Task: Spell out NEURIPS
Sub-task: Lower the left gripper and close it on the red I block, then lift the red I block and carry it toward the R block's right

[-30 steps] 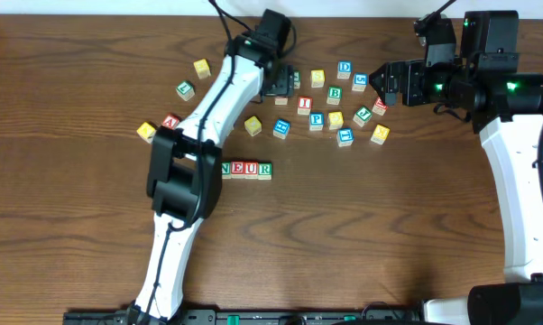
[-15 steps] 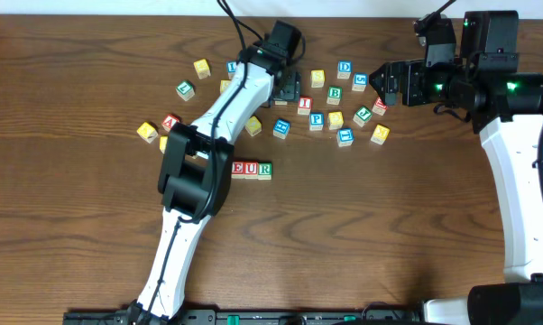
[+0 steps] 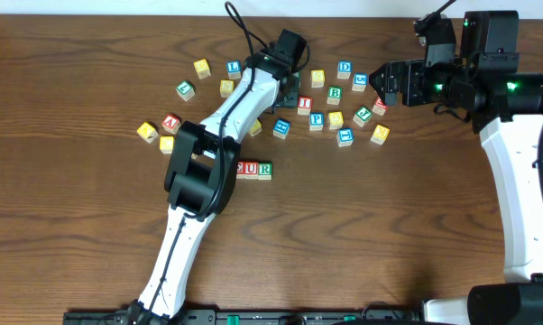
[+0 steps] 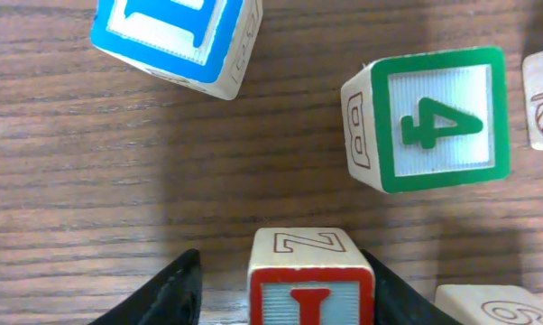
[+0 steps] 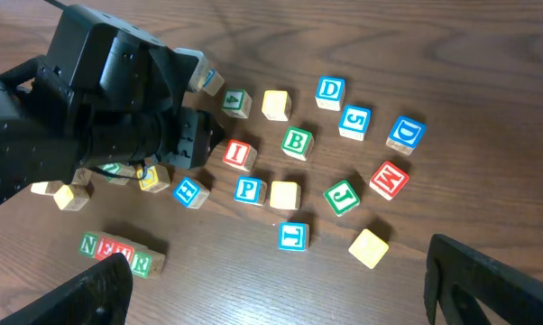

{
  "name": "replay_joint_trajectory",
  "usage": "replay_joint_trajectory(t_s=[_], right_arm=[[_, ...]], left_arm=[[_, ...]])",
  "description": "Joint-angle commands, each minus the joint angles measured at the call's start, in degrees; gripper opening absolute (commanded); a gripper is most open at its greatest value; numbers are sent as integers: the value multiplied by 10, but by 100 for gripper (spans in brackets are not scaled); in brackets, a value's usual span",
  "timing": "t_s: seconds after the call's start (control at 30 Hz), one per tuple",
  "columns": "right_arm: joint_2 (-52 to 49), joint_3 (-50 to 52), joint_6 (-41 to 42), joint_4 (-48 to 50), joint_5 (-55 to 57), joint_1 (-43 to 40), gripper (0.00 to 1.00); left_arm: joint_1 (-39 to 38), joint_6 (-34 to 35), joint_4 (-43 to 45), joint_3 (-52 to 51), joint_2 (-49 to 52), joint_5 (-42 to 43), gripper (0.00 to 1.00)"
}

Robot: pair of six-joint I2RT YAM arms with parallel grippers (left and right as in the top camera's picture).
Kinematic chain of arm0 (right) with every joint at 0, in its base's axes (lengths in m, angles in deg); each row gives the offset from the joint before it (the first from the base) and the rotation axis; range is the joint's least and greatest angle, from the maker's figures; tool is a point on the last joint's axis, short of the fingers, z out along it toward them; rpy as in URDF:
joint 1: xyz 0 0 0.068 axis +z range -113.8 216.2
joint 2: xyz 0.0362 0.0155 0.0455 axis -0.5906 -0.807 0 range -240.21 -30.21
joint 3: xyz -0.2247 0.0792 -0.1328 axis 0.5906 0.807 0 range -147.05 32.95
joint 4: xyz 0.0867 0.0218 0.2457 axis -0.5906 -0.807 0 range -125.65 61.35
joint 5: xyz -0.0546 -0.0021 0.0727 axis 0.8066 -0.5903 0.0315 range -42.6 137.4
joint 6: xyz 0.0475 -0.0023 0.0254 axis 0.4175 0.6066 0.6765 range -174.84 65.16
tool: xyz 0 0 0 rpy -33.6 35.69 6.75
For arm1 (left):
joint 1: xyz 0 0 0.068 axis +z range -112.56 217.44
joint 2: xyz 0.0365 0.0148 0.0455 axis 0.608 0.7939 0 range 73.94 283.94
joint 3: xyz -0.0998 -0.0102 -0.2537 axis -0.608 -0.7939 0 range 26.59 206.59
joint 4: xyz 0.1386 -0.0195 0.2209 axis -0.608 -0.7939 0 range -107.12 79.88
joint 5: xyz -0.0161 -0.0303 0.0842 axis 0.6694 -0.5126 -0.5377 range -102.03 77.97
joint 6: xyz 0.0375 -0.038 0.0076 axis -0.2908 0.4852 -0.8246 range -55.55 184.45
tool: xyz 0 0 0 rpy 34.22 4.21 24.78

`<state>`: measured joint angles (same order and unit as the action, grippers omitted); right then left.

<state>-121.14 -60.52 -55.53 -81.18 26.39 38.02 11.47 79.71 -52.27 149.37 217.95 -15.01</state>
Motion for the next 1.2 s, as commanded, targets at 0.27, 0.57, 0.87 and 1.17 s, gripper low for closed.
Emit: replay_joint_trajectory(t_s=[0.27,0.57,0.87,1.17], right_arm=[[-2,2,-7,0,-3,-2,99],[-2,2,-7,0,-3,-2,99],[-2,2,-7,0,-3,-4,99],[-2,2,-7,0,-3,-3,99]], left_arm=[[2,-2,-2,11,-23,-7,34],[2,-2,-9,11,-64,-13,27],[3,-2,-97,11,-182,-79,27],[2,-1,-241,11,-292,-34,27]])
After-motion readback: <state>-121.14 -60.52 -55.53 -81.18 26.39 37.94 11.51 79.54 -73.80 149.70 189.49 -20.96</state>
